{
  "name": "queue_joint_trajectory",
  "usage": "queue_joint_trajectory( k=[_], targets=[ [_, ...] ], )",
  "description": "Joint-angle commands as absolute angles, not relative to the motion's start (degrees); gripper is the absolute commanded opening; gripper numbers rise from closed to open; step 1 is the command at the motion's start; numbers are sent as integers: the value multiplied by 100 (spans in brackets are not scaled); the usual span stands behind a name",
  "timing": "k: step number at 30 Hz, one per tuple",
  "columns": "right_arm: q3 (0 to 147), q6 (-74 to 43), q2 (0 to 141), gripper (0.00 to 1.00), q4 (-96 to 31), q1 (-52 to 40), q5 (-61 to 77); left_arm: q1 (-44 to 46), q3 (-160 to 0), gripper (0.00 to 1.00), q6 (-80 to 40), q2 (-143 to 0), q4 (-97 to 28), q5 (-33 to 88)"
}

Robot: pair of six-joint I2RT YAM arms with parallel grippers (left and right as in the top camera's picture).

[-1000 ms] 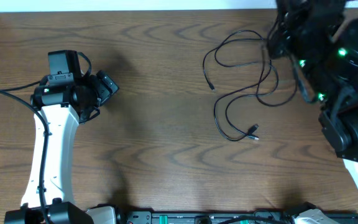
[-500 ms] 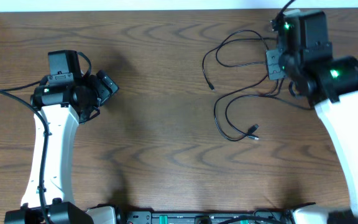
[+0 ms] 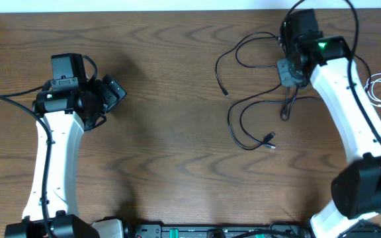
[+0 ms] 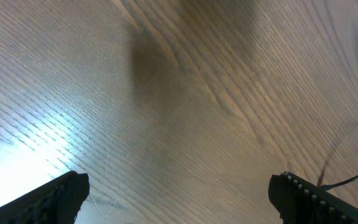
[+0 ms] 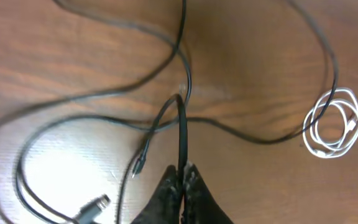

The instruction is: Untangle cables

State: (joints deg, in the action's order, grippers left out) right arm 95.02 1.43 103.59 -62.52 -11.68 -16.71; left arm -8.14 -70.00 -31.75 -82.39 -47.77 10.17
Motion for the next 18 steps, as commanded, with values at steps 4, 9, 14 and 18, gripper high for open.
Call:
queue_joint_trajectory(
  k=[4, 9, 14, 18],
  targets=[
    [9487, 47, 10523, 1, -6689, -888, -1962, -834, -7030, 98, -3223, -8267, -4794, 985],
    [9487, -349, 10523, 1, -7288, -558, -2139, -834, -7030, 98, -3223, -8267, -4797, 982],
    [9483, -572, 10523, 1, -7690, -64, -1844, -834, -7030, 98, -3223, -8267, -4794, 985],
    [9478, -543, 10523, 18, -7795, 198, -1076, -834, -7030, 98, -3223, -8267, -4794, 985]
  ],
)
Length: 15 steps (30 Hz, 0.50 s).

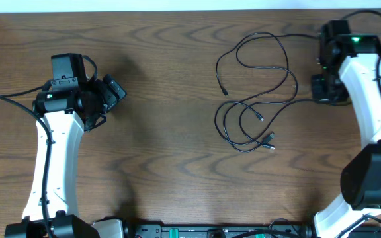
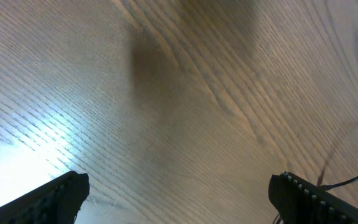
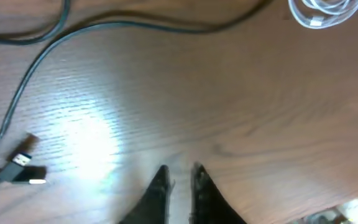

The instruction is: Untangle cables

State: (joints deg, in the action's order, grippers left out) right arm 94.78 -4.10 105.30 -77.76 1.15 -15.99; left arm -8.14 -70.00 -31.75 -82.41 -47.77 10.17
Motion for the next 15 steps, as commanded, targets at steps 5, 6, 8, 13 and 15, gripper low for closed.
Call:
queue_joint_trajectory(
  k=[5, 6, 8, 13, 15],
  targets=[
    [9443, -211, 10523, 48, -7395, 266, -176, -834, -7030, 98, -3223, -8267, -4794, 985],
    [9406, 32, 10523, 51, -7240, 255, 145, -834, -7030, 98, -3223, -8267, -4797, 985],
    [9314, 502, 10523, 63, -7011, 217, 635, -834, -7030, 98, -3223, -8267, -4794, 982],
    [8868, 1144, 10523, 70, -5979, 47, 788, -834, -7030, 98, -3223, -8267, -4794, 982],
    [8606, 1243, 10523, 71, -5275, -34, 792, -834, -7030, 98, -3223, -8267, -4794, 982]
  ],
)
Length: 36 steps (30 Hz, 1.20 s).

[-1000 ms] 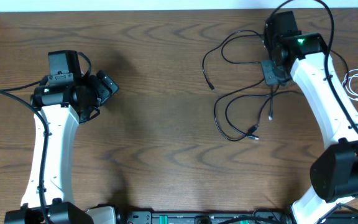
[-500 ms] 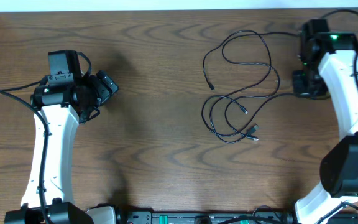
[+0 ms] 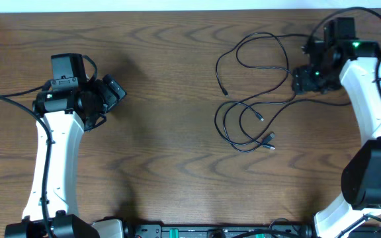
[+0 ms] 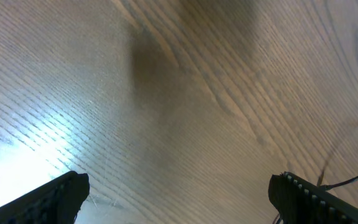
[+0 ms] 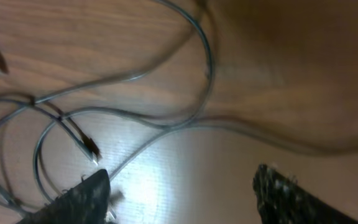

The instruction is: Untangle cables

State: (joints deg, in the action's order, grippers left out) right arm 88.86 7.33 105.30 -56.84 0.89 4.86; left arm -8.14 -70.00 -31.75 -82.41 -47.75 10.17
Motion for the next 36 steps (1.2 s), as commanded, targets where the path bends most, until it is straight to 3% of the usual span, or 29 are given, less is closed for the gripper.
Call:
queue_joint_trajectory(
  k=[1, 2, 3, 5, 15, 18, 29, 32, 36],
  targets=[
    [8433, 1330, 10523, 76, -4847, -80, 790, -834, -7030, 98, -3223, -8267, -4797, 985],
    [8296, 1439, 10523, 94, -4499, -113, 788, -834, -7030, 98, -3223, -8267, -4794, 982],
    [8156, 1570, 10523, 99, -4143, -139, 788, -834, -7030, 98, -3223, -8267, -4794, 982],
    [7854, 1719, 10523, 99, -3395, -189, 786, -834, -7030, 98, -3223, -8267, -4794, 982],
    [6580, 2609, 10530, 84, -644, -213, 788, -834, -7030, 98, -3223, -8267, -4797, 982],
    [6333, 2689, 10565, 85, -156, -226, 788, -834, -7030, 98, -3223, -8267, -4794, 985],
    [6248, 2687, 11417, 90, 397, -226, 788, -834, -7030, 98, -3223, -8267, -4794, 982],
    [6248, 2685, 11655, 86, 482, -224, 790, -834, -7030, 98, -3223, -8267, -4794, 982],
    [6248, 2561, 11732, 73, 467, -233, 792, -834, -7030, 98, -3223, -8267, -4794, 982]
  ],
)
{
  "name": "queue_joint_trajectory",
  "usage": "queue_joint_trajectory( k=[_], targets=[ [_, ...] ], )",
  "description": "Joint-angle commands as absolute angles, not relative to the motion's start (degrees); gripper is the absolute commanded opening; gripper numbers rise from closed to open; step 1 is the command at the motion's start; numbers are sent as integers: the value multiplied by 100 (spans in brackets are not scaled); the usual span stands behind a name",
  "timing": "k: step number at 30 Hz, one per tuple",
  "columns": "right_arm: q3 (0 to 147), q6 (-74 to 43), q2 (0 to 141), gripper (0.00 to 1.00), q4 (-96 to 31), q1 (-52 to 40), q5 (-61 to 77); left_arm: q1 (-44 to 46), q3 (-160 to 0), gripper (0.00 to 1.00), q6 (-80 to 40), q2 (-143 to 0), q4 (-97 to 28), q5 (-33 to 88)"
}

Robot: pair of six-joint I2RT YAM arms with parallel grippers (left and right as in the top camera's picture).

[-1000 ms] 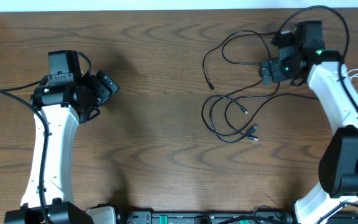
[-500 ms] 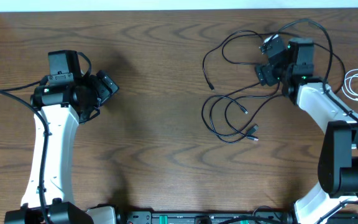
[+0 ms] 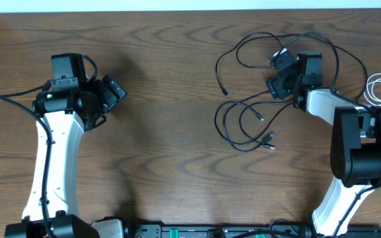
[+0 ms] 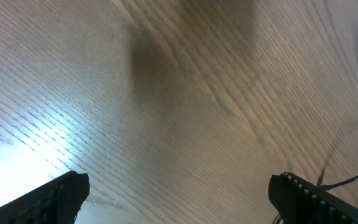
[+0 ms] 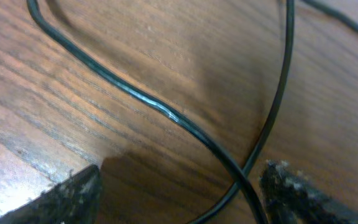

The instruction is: Untangle cables

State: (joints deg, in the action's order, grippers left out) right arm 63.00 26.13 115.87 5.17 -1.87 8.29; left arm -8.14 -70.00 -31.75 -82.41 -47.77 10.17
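Thin black cables lie in loose overlapping loops (image 3: 247, 122) on the right half of the wooden table, with a further loop (image 3: 263, 49) behind. My right gripper (image 3: 280, 71) is open and low over them. In the right wrist view two black strands cross (image 5: 248, 167) between its fingers, and the right gripper (image 5: 182, 193) holds nothing. My left gripper (image 3: 113, 92) stands open over bare wood far to the left. The left gripper (image 4: 179, 199) sees only a bit of black cable at its right edge.
A coiled white cable lies at the table's right edge, beside the right arm. The table's back edge (image 3: 177, 9) runs close behind the black loops.
My right gripper has moved left and lower, from the right side of the black cables to close over a crossing of two strands. It is still open. The left arm has not moved.
My right gripper was first shut on a black strand at the tangle's right. Then it was farther right, holding nothing, and the cable lay in wider loops. After that it was open above the loops' right side, and now sits low over a crossing.
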Motion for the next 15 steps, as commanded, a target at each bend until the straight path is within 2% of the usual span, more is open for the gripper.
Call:
queue_joint_trajectory(
  k=[1, 2, 5, 6, 7, 15],
  targets=[
    [6248, 2449, 11723, 67, 467, -239, 816, -834, -7030, 98, -3223, -8267, -4794, 985],
    [6248, 2362, 11721, 59, 460, -250, 867, -834, -7030, 98, -3223, -8267, -4794, 985],
    [6250, 2154, 11710, 19, 303, -318, 1304, -834, -7030, 98, -3223, -8267, -4794, 982],
    [6250, 1997, 11710, 8, 228, -355, 1474, -834, -7030, 98, -3223, -8267, -4794, 982],
    [6248, 1765, 11710, 1, 143, -414, 1675, -834, -7030, 98, -3223, -8267, -4794, 985],
    [6248, 12, 11710, 1, -482, -1131, 3181, -834, -7030, 98, -3223, -8267, -4794, 982]
  ],
)
